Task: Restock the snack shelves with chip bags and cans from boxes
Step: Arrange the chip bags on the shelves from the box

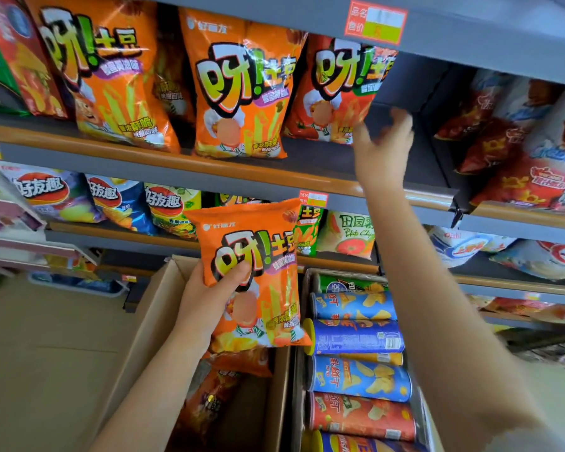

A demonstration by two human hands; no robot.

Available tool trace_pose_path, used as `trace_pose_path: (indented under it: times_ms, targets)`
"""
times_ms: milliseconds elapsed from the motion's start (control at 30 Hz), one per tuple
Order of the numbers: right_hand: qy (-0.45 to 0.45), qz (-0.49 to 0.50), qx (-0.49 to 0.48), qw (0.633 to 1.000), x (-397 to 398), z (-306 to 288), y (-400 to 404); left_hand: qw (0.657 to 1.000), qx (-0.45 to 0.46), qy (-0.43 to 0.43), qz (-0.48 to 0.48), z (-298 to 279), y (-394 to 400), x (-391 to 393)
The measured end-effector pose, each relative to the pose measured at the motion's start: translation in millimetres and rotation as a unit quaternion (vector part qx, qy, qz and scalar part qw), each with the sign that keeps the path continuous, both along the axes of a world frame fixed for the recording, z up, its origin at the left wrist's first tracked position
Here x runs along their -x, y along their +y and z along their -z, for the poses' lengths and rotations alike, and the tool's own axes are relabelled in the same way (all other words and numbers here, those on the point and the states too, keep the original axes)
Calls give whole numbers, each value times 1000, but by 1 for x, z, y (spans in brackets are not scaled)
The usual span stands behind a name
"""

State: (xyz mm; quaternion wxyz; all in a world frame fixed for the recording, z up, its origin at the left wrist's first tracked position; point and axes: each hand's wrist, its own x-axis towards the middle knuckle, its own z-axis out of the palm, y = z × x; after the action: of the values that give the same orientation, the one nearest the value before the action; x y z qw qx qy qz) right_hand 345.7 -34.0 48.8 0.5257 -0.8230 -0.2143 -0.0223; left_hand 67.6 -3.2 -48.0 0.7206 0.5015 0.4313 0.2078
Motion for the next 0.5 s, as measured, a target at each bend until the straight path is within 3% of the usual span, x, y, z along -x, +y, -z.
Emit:
trace_pose_path:
  times_ms: [67,167,233,300,400,500]
  targets:
    - [97,-78,-9,992,44,14,-36,999,-9,-27,-17,-10,-1,-6]
    - [258,-290,68,919,107,22,-75,997,-50,-60,1,-29,-4,-26]
    - [262,-314,24,912,114,24,-82,992,-108,-43,51,-46,-4,-45]
    - [237,-271,-34,932,98,16,-87,974,-211,-14,83,-61,2,-61]
    - [165,-203,-103,960,60,-4,-96,887,-461,29,7,-70,27,-73]
    - [108,-169,-152,968,30,-23,-89,746,-646,157,-44,-87,59,-94]
